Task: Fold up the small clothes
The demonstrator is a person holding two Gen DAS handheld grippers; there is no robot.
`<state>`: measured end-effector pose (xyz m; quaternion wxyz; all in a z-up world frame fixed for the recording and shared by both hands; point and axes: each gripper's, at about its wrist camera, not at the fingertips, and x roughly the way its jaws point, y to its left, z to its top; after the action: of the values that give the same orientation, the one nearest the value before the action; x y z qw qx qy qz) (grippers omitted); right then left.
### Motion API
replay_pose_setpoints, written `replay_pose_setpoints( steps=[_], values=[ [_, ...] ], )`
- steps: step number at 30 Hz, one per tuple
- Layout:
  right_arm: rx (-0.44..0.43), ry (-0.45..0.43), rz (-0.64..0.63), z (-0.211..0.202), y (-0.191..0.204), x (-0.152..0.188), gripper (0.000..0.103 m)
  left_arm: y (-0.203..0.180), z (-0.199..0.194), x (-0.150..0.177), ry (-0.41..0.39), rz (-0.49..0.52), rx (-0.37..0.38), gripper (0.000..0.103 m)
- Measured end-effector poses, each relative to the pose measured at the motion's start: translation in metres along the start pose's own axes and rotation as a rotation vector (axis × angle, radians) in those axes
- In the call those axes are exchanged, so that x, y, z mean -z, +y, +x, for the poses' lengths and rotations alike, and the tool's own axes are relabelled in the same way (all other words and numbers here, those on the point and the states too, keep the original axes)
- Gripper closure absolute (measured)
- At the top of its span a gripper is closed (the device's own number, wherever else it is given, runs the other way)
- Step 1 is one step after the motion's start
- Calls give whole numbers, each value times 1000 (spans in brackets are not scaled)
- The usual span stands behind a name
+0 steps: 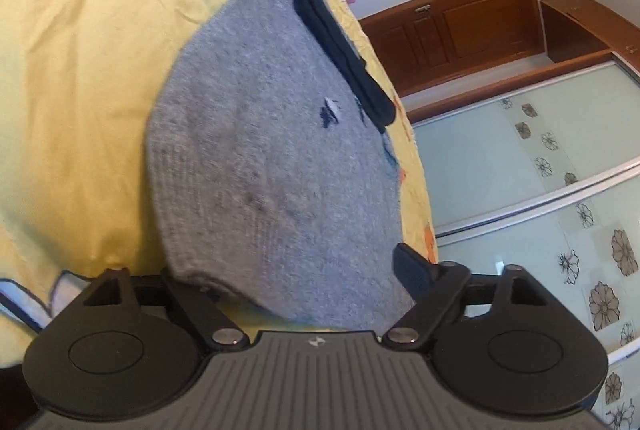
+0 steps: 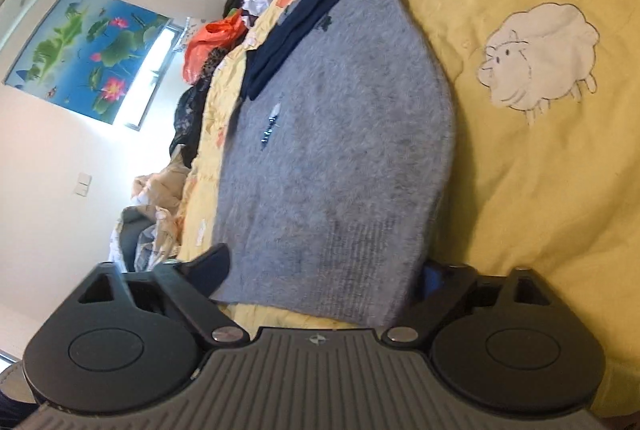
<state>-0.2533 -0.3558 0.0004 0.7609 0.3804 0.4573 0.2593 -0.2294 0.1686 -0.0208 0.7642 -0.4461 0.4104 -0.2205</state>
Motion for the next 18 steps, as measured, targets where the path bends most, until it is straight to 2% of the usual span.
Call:
replay_pose_setpoints(
  steps=[1,5,6,13,14,15,17,18],
  values=[
    [-1,-4,9,-2,-4,-1,31,2,-2,-3,-8,-4,-6,22],
    [-6,-5,7,-5,-8,-2,34,4,-4,-7,-11,7,-26,25],
    [-5,-3,3,-4,-8,-2,34,4,-4,-7,-13,12,-36,32],
    [-12,-1,2,-4,-10,-6,35,13,-8,-11,-34,-8,-91,64],
    [-12,-3,3,-4,-11,-6,35,14,-7,-12,-36,-6,-113,77],
    [-8,-9,7,-3,-12,-7,39,15,-7,-12,-36,-3,-143,94],
    [21,-19,19,-2,-18,-6,63,15,-8,-11,-40,13,-179,98],
    [44,-16,22,0,-21,-5,88,11,-9,-10,-47,37,-197,98]
  ],
)
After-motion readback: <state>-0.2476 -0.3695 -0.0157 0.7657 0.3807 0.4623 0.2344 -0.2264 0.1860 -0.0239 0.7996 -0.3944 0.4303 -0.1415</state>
